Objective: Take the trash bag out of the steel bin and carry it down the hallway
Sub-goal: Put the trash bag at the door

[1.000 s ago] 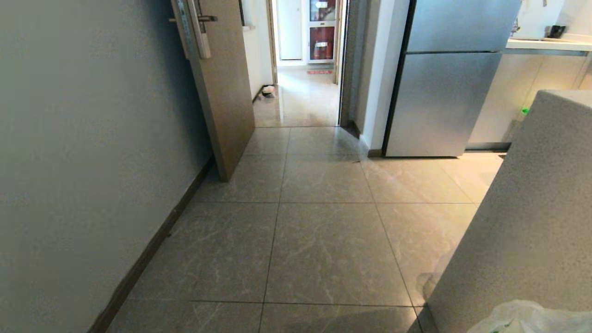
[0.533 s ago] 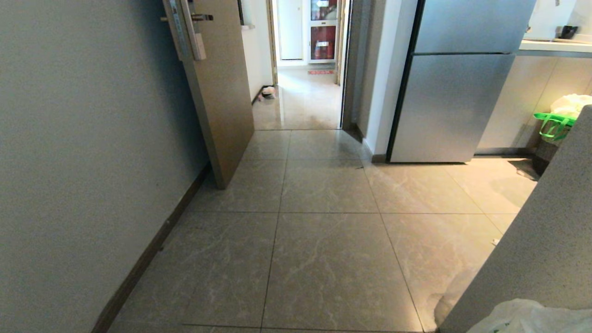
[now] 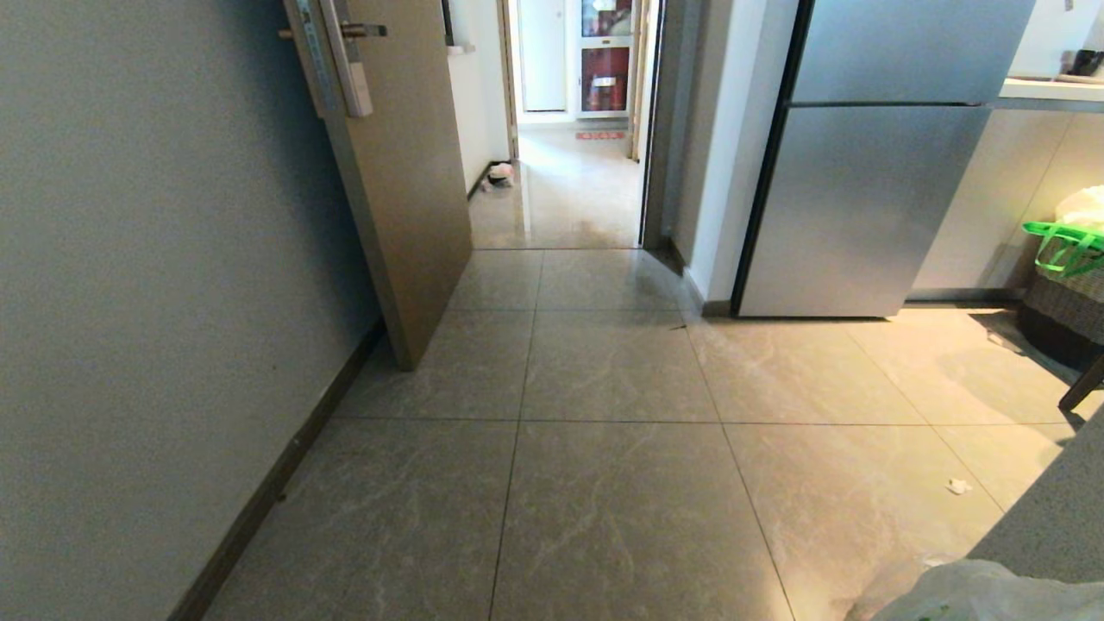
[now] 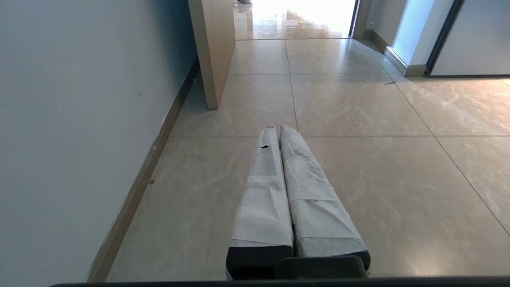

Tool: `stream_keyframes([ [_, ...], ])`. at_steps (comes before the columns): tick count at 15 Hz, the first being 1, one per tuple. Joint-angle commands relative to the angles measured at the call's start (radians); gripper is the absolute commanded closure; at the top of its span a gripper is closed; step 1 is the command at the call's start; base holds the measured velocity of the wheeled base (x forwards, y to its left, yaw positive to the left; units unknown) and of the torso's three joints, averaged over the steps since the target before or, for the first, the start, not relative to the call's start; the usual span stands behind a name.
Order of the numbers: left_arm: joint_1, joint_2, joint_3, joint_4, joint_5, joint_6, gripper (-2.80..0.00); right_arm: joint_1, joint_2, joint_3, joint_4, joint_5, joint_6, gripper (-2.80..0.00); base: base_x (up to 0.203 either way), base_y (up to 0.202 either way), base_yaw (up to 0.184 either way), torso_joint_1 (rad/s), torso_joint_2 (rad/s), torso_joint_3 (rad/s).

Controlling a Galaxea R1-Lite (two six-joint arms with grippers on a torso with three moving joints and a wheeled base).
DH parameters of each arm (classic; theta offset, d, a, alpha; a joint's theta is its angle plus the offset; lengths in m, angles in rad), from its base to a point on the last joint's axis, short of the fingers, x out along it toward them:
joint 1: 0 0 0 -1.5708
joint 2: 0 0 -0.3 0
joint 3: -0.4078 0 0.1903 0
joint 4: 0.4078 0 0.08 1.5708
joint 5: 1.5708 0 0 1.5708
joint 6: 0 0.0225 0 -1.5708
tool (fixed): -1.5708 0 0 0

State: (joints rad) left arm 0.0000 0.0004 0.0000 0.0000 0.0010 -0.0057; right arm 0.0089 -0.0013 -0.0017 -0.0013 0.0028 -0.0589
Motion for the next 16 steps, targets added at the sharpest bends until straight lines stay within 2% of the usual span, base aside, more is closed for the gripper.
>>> stream_keyframes([
  [1,0.000,0.001,0.000,0.000,0.001,0.000,0.00,0.000,-0.039,0.000,0.000,0.002,-0.001,0.00,0.192,0.000,0.001,0.002,0.00,0.002],
  [16,0.000,0.000,0.000,0.000,0.001,0.000,0.00,0.000,-0.039,0.000,0.000,0.000,-0.001,0.00,0.191,0.000,0.002,0.002,0.00,0.002],
])
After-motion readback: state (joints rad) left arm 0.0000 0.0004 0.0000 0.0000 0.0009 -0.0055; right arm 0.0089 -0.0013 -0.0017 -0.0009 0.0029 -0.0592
